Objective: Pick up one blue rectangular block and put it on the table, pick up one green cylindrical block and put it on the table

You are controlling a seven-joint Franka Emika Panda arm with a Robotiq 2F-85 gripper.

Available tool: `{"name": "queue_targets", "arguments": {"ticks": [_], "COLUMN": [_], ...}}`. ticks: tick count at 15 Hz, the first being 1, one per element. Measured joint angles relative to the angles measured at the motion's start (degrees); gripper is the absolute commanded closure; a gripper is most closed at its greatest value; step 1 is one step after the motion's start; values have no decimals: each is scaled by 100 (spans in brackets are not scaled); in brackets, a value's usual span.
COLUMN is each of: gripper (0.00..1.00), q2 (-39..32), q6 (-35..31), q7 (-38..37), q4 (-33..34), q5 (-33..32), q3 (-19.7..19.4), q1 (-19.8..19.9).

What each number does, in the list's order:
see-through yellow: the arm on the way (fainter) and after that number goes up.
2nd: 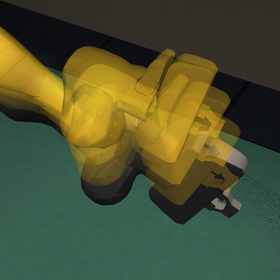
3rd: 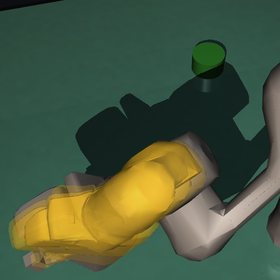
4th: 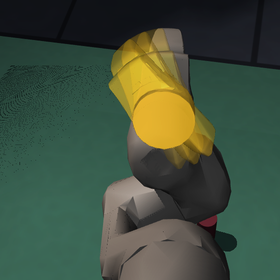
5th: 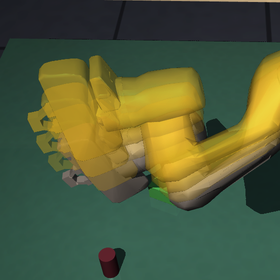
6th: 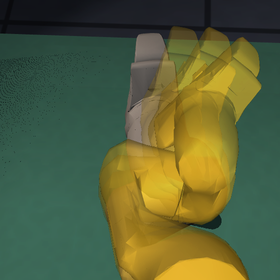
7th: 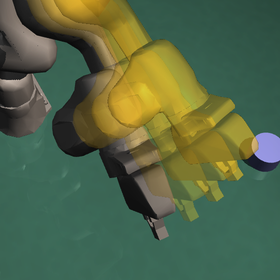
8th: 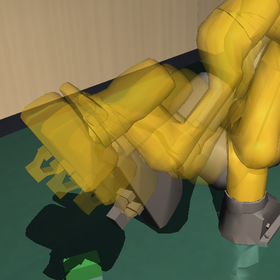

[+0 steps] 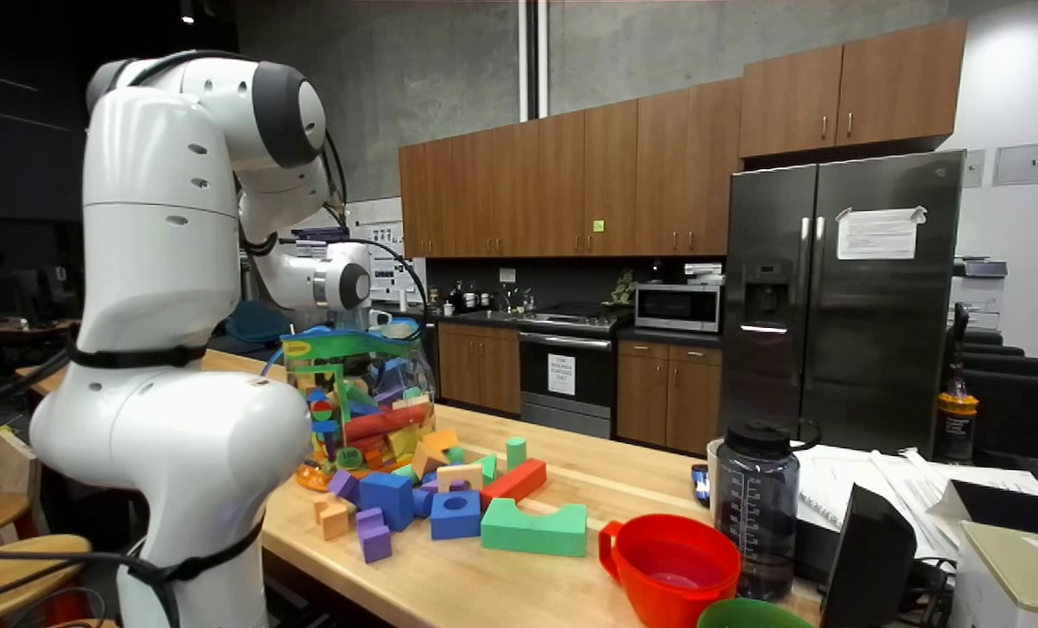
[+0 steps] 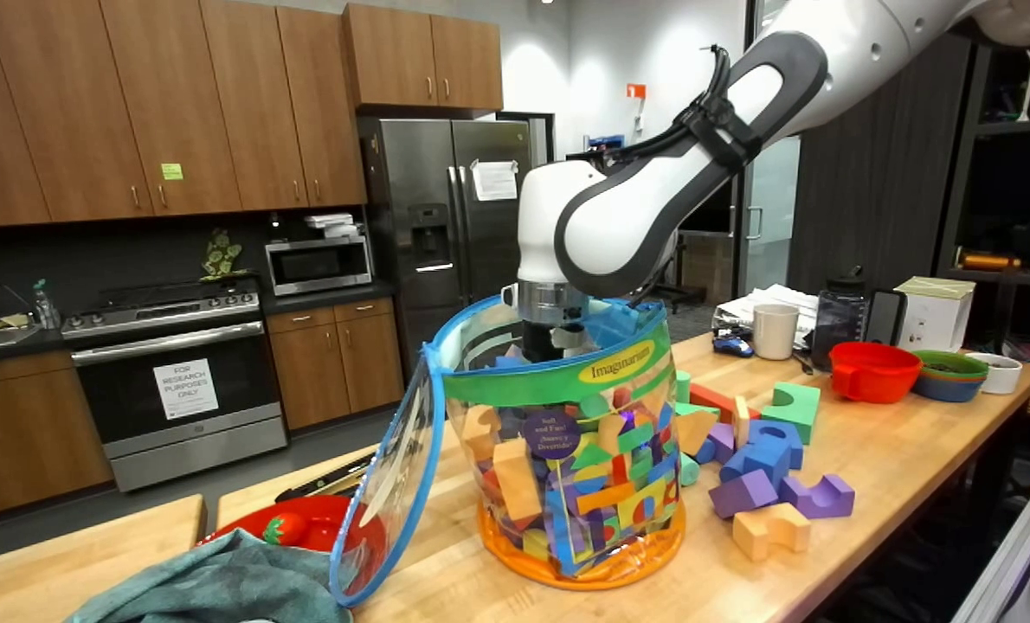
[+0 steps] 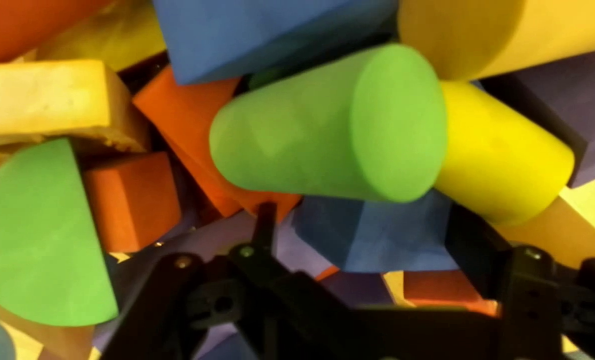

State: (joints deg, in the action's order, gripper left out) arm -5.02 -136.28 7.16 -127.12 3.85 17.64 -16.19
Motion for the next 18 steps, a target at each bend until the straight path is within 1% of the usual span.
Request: {"name": "queue_targets", "arguments": {"ticks": [2,3,9,12,14,15,18], "gripper": [62,65,73,80,95,100,100], "q2": [16,16,22,22,23,24,27], "q6": [0,0,-10,-24,-2,29,273], "q7": [0,0,0,0,6,13,37], "q4": [1,1,60,217,432,564,1013], "q5": [1,1,1,10,59,80,83], "q3": [-1,-1,-41,-110,-179,-217,-322], "q1": [2,2,10,61,128,170,293]}}
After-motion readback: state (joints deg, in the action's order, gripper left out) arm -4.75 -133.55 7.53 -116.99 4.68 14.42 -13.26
